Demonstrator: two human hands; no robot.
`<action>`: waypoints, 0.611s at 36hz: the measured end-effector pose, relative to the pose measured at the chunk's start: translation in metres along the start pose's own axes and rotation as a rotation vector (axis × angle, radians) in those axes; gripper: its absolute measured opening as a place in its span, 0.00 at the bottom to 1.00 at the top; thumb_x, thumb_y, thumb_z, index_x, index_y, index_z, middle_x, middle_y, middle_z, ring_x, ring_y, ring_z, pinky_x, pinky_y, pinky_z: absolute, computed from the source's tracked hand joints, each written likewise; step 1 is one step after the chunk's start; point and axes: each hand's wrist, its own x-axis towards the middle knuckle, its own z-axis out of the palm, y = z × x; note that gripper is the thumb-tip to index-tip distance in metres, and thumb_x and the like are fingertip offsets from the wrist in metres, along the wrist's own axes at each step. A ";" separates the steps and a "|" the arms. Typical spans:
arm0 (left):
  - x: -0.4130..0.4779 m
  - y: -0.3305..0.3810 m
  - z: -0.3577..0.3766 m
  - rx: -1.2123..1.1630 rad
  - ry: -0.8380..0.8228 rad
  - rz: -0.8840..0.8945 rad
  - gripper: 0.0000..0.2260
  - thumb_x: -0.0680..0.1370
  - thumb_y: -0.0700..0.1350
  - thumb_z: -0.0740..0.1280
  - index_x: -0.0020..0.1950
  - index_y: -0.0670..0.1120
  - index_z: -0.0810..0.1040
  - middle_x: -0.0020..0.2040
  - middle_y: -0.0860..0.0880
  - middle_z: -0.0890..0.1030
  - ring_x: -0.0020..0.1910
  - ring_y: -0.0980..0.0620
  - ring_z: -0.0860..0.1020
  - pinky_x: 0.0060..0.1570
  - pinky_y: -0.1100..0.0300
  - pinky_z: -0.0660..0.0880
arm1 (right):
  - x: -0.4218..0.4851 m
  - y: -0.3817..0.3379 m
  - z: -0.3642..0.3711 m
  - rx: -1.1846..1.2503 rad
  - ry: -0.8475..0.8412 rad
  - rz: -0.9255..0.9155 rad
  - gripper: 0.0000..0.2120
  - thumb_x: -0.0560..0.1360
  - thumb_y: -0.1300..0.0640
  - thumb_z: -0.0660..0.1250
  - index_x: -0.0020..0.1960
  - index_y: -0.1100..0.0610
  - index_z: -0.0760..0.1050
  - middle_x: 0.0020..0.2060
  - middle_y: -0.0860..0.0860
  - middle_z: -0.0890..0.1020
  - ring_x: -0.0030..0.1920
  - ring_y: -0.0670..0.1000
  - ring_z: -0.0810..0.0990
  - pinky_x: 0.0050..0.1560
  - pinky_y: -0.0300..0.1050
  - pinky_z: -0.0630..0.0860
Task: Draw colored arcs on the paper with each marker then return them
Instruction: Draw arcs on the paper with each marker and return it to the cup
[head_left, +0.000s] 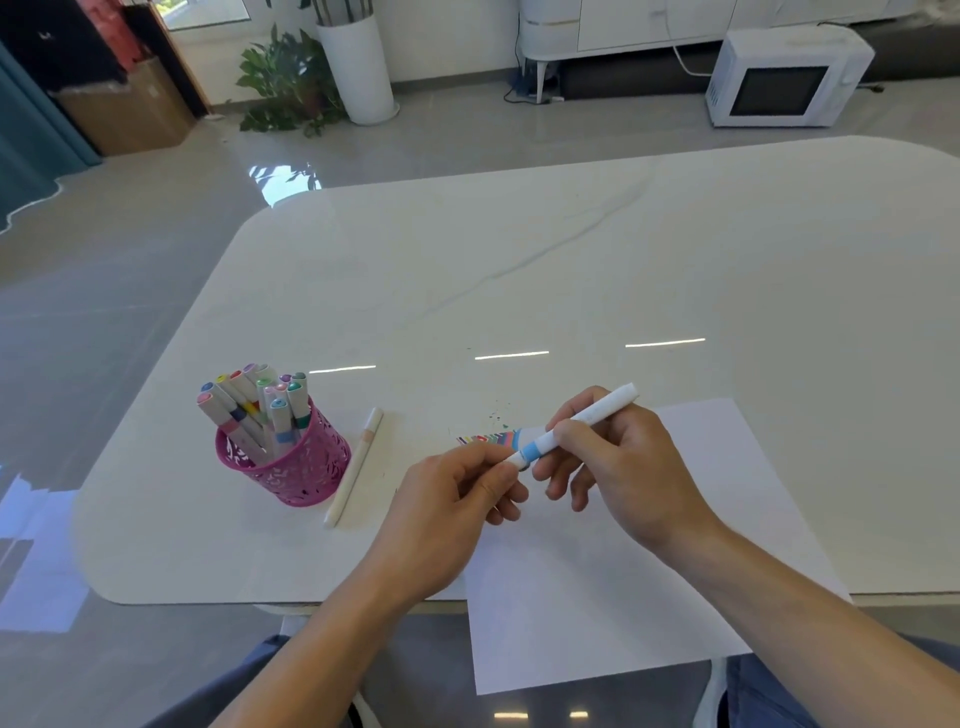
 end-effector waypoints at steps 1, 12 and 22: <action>0.000 0.000 0.000 -0.006 0.003 0.002 0.08 0.83 0.43 0.64 0.52 0.50 0.83 0.41 0.53 0.85 0.39 0.55 0.83 0.41 0.64 0.79 | 0.000 0.001 0.001 -0.003 0.002 -0.006 0.07 0.74 0.56 0.64 0.43 0.59 0.77 0.34 0.58 0.86 0.32 0.56 0.84 0.29 0.44 0.77; -0.001 0.005 0.011 -0.060 0.150 0.077 0.08 0.82 0.45 0.65 0.50 0.54 0.84 0.34 0.51 0.81 0.32 0.53 0.81 0.35 0.64 0.76 | -0.001 -0.001 0.001 0.118 0.016 -0.043 0.08 0.75 0.58 0.64 0.44 0.63 0.76 0.33 0.60 0.85 0.30 0.55 0.82 0.29 0.43 0.76; 0.000 0.004 0.002 0.056 0.159 0.092 0.09 0.82 0.43 0.65 0.54 0.52 0.84 0.36 0.54 0.82 0.35 0.55 0.81 0.37 0.65 0.77 | -0.004 0.005 0.003 0.112 -0.034 -0.055 0.07 0.84 0.63 0.64 0.48 0.62 0.77 0.37 0.60 0.86 0.34 0.55 0.84 0.34 0.43 0.79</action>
